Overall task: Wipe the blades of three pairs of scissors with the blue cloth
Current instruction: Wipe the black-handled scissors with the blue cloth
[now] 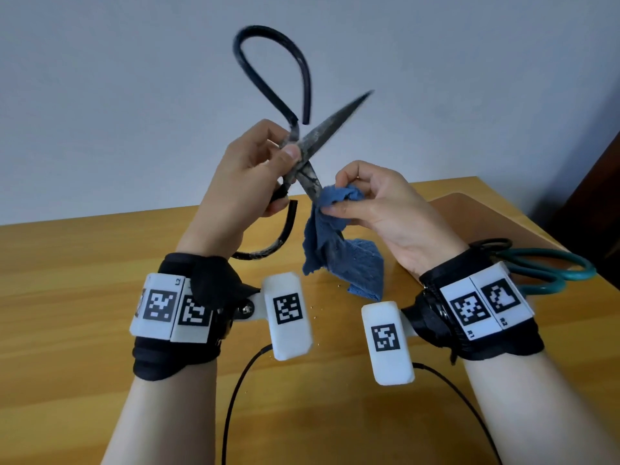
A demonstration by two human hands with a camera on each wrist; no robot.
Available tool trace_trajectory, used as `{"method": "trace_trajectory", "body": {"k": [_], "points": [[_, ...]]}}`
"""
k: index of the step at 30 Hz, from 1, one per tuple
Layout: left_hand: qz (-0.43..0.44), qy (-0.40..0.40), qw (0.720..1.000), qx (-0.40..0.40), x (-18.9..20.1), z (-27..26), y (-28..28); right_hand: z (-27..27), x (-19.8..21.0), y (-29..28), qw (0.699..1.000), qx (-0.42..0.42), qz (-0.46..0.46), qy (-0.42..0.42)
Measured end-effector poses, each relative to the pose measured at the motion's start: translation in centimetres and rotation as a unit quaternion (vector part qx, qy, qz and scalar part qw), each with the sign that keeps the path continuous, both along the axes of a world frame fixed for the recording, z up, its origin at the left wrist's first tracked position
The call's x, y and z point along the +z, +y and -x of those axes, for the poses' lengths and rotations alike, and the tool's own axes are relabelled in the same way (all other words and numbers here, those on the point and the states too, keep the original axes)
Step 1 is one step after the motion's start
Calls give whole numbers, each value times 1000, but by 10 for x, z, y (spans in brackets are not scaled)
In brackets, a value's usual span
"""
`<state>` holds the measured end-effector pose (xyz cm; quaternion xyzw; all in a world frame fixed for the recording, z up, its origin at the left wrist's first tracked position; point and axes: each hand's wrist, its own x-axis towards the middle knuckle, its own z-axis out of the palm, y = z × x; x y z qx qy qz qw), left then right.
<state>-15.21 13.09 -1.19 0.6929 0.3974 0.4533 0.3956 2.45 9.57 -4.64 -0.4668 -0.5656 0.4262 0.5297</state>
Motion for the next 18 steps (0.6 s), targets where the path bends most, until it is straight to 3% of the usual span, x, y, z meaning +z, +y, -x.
{"method": "trace_trajectory", "body": {"k": [3,8,15,18], "points": [[-7,35,999,-36,-2,-8,-2,3,1,2,998,-28,-18,51],[-3,3,1000,11,0,-1,-1,-5,1,-1,998,54,36,-2],[-5,29,1000,-9,0,-3,-1,7,-1,3,999,5,1,47],[-2,27,1000,8,-2,-1,0,2,-1,1,999,39,22,8]]}}
